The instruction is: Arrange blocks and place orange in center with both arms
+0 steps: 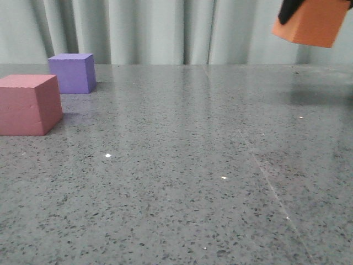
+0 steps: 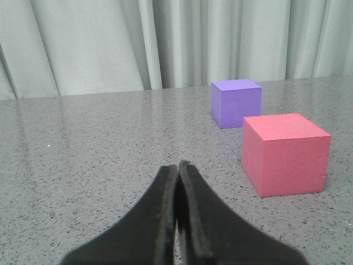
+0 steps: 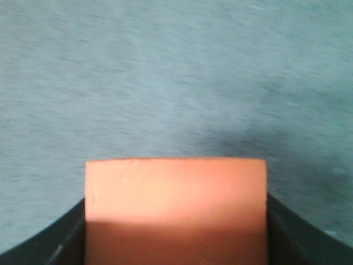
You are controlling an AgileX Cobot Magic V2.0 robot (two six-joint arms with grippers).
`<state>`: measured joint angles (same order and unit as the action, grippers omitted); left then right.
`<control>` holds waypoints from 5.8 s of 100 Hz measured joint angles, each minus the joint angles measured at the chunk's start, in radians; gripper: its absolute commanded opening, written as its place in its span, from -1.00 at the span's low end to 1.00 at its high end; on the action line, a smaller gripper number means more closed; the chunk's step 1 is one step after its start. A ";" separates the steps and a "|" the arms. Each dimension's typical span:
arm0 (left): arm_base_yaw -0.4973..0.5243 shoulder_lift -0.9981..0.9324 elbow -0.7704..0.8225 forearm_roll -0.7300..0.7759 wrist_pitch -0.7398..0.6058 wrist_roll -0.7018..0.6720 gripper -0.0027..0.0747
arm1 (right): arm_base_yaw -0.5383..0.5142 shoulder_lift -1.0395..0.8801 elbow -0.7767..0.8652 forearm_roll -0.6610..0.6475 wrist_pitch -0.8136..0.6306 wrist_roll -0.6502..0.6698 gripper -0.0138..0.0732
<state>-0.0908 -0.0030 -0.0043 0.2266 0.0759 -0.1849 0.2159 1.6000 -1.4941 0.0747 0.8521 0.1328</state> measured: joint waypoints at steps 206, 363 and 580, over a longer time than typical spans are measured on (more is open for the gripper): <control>0.000 0.000 0.000 0.000 0.000 0.000 -0.98 | 0.450 0.383 -0.508 -0.310 0.225 0.369 0.82; 0.000 0.000 0.000 0.000 0.000 0.000 -0.98 | 0.340 -1.026 0.638 -0.440 0.217 0.235 -0.84; 0.000 0.000 0.000 0.000 -0.002 0.000 -0.98 | -0.234 -1.612 1.522 -0.117 -0.774 0.061 -0.84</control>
<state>-0.0908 -0.0030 -0.0043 0.2266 0.0736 -0.1849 -0.0183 -0.0121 0.0275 -0.0421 0.0784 0.1939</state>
